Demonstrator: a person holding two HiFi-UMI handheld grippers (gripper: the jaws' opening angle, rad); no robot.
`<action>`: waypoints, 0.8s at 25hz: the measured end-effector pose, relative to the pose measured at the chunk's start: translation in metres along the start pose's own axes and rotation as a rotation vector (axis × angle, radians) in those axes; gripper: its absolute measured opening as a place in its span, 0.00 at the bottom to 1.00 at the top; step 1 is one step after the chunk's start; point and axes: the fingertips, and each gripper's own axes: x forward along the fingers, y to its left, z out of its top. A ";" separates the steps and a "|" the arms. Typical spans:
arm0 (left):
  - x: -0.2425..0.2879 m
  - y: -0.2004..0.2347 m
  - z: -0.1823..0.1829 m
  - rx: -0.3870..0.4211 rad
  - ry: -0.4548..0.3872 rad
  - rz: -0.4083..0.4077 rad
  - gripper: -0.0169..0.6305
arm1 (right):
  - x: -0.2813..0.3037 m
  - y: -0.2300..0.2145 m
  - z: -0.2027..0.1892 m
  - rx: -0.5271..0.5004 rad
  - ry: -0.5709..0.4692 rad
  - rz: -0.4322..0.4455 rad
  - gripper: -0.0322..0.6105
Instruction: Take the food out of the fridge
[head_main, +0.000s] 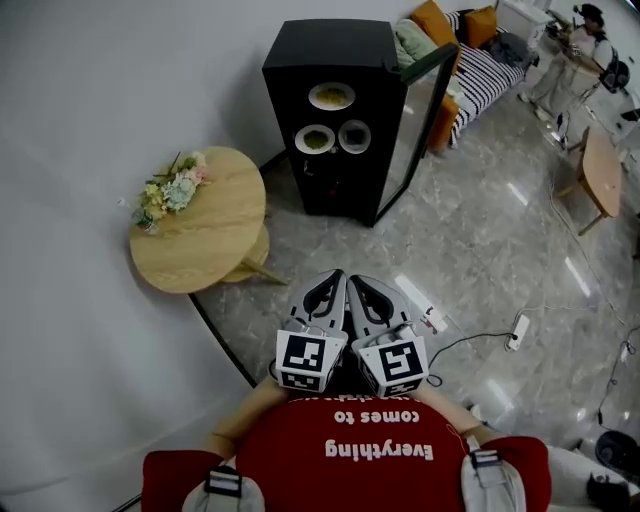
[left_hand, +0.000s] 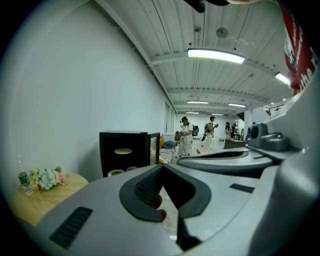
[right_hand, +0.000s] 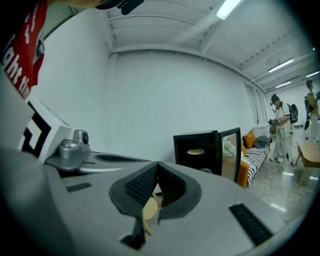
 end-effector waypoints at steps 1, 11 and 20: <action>0.014 0.005 0.009 0.010 -0.001 -0.003 0.03 | 0.010 -0.011 0.004 0.002 -0.006 0.005 0.07; 0.109 0.055 0.045 0.004 0.023 0.036 0.03 | 0.100 -0.077 0.036 0.002 -0.009 0.056 0.07; 0.159 0.088 0.032 -0.064 0.063 0.051 0.03 | 0.154 -0.107 0.024 0.008 0.055 0.096 0.07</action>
